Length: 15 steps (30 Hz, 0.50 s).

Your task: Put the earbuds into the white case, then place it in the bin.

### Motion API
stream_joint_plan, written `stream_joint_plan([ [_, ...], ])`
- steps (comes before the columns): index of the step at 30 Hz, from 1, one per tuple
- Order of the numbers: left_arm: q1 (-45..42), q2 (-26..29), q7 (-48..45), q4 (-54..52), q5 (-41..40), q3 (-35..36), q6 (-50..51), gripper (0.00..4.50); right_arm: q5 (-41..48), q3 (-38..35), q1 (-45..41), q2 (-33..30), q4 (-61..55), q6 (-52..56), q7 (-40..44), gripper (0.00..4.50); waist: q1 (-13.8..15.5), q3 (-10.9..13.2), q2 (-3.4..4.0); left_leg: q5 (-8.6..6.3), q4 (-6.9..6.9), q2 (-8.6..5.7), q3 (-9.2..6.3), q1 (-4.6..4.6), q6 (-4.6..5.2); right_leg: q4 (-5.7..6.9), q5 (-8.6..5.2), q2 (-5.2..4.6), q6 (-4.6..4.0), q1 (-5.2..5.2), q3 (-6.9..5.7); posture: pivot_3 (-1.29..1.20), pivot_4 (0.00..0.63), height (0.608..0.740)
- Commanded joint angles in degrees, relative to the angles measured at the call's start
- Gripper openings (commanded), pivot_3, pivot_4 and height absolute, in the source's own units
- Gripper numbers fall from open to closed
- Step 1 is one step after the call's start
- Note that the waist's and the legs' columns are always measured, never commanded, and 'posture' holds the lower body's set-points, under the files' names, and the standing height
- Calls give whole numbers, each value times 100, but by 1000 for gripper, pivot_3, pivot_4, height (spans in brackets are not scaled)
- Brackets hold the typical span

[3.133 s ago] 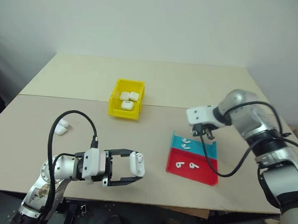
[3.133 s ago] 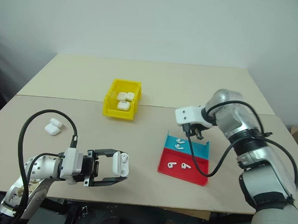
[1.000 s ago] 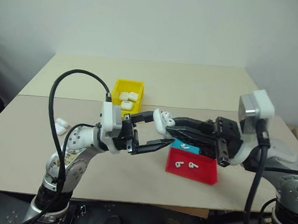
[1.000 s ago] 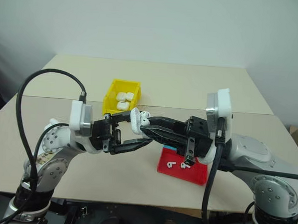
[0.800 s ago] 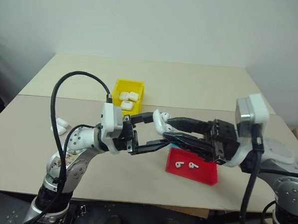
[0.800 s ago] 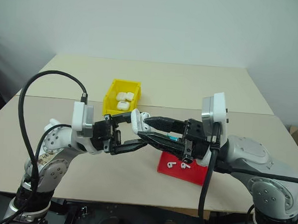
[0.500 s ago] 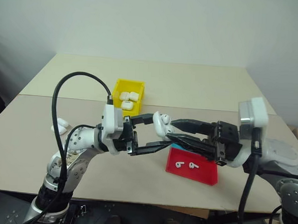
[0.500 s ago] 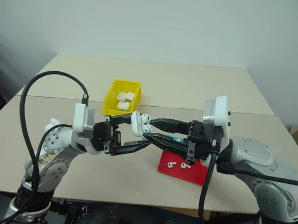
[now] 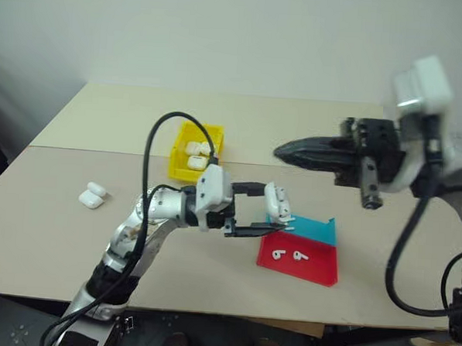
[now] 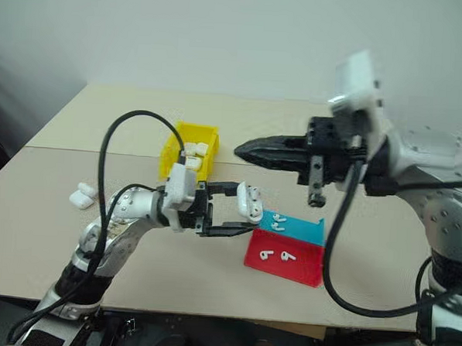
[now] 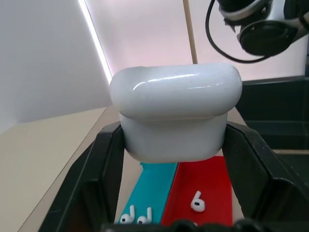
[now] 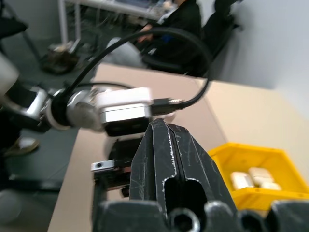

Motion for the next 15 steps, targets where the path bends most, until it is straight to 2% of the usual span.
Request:
stream_joint_plan([
  [1, -109, -116, 101, -48, 132, -47, -107, 2766, -444, 280, -183, -136, -98, -68, 377, 37, 4, 0, 0, 0, 4, 0, 0, -8, 0, 0, 0, -1, 0, -6, 0, 0, 150, 740],
  [15, 151, -139, 174, -399, 87, 27, -104, 2766, -2046, 977, 26, -69, -283, -613, 843, 37, 4, 0, 0, 0, 5, 0, 0, -5, 0, 8, 1, -1, 1, -8, -1, 0, 150, 740],
])
